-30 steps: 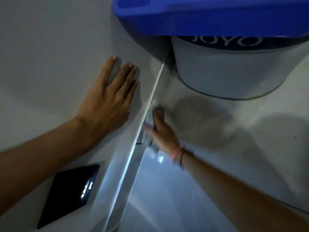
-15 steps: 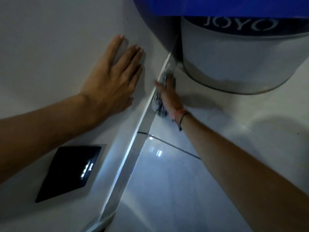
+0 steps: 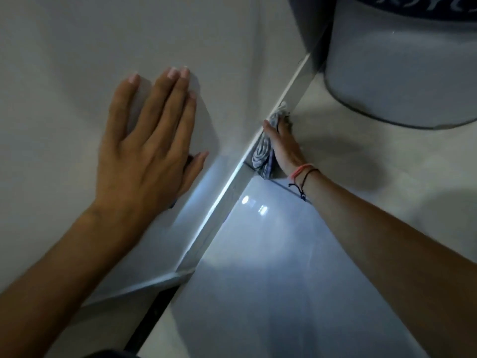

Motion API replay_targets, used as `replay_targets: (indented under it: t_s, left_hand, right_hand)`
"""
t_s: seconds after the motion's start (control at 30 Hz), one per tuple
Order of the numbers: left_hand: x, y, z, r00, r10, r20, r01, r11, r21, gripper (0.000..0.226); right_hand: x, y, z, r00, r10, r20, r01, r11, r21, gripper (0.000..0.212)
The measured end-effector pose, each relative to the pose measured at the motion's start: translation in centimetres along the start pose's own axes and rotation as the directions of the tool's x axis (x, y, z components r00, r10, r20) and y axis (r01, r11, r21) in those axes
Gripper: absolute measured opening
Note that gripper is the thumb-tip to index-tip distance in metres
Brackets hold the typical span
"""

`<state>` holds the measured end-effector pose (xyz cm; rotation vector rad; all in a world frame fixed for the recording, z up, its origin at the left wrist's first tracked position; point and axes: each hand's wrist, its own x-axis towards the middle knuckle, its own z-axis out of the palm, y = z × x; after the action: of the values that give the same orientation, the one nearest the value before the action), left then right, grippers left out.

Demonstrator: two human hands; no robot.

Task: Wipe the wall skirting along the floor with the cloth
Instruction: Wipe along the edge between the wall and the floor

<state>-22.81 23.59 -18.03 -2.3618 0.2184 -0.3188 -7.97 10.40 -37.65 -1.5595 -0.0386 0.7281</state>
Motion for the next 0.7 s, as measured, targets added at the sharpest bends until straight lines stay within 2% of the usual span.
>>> replay_targets:
  t_s: [0.1, 0.17, 0.27, 0.37, 0.47, 0.57, 0.63, 0.7]
  left_hand:
    - [-5.1, -0.2, -0.1, 0.989, -0.144, -0.029, 0.142, 0.988, -0.062, 0.073]
    - [-7.5, -1.0, 0.0, 0.982, -0.187, -0.012, 0.184, 0.974, -0.129, 0.076]
    - [-9.9, -2.1, 0.2, 0.986, -0.169, 0.013, 0.169, 0.979, -0.113, 0.082]
    - [-12.1, -1.7, 0.1, 0.985, -0.166, 0.046, 0.168, 0.985, -0.048, 0.083]
    - [-13.4, -1.3, 0.5, 0.987, -0.156, 0.036, 0.156, 0.988, 0.019, 0.081]
    - [-13.1, -1.5, 0.8, 0.988, -0.153, 0.033, 0.151, 0.987, 0.052, 0.083]
    - [-13.2, -1.6, 0.9, 0.989, -0.147, 0.031, 0.146, 0.988, 0.047, 0.084]
    - [-13.1, -1.6, 1.0, 0.989, -0.146, 0.035, 0.146, 0.989, 0.009, 0.083]
  right_hand:
    - [-6.2, 2.4, 5.2, 1.0, -0.008, 0.005, 0.008, 0.999, 0.037, 0.078]
    - [-12.3, 6.1, 9.4, 0.993, 0.02, 0.116, -0.026, 0.998, 0.051, 0.082]
    - [-19.2, 9.1, 14.6, 0.957, 0.055, 0.283, -0.052, 0.998, -0.017, 0.096]
    - [-18.0, 9.3, 14.3, 0.964, 0.026, 0.266, -0.015, 0.999, -0.043, 0.097]
    - [-13.0, 8.1, 10.7, 0.991, -0.004, 0.132, 0.015, 0.996, -0.086, 0.086]
    - [-11.8, 7.6, 10.0, 0.995, -0.004, 0.097, -0.001, 0.999, 0.053, 0.091]
    - [-14.5, 8.8, 12.0, 0.985, 0.003, 0.175, -0.004, 1.0, 0.008, 0.094]
    - [-18.5, 10.5, 14.5, 0.937, 0.034, 0.347, -0.031, 0.999, -0.012, 0.105]
